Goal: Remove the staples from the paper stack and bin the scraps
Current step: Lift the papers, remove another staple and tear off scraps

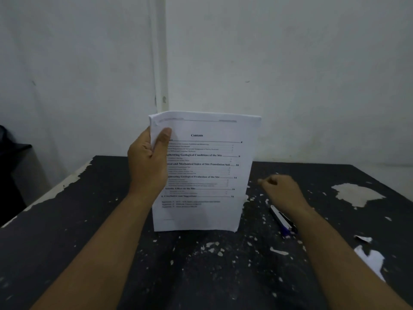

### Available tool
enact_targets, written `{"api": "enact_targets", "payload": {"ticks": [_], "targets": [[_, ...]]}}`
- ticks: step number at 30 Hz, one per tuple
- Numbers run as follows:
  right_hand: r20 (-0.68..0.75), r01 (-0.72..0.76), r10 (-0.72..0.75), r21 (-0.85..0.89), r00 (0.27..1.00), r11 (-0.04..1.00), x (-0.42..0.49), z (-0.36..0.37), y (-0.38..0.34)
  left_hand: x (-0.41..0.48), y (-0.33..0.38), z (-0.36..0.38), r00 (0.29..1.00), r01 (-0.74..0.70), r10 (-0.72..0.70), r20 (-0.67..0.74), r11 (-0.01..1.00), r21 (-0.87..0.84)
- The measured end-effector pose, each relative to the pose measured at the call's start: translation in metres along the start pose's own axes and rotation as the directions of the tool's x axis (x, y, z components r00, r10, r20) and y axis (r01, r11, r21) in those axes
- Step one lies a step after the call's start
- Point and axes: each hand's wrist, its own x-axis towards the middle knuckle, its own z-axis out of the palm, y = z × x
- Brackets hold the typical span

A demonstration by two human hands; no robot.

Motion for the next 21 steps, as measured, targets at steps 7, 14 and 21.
{"api": "enact_targets", "payload": {"ticks": [7,14,21], "targets": [[0.027,-0.258,0.365,-0.660,0.931,0.706,-0.014,0.008,0.042,-0.001,0.001,0.004,0.999,-0.050,0.050,-0.013,0.998,0.028],[0.067,-0.282,0.449,-0.693,0.891,0.664,-0.022,0.010,0.039,-0.003,-0.003,0.004,0.999,-0.035,0.035,-0.038,0.999,0.021],[-0.019,-0.198,0.209,-0.415,0.978,0.888,-0.033,0.010,0.029,-0.003,-0.004,0.001,0.999,-0.016,0.017,-0.043,0.999,0.033]]}}
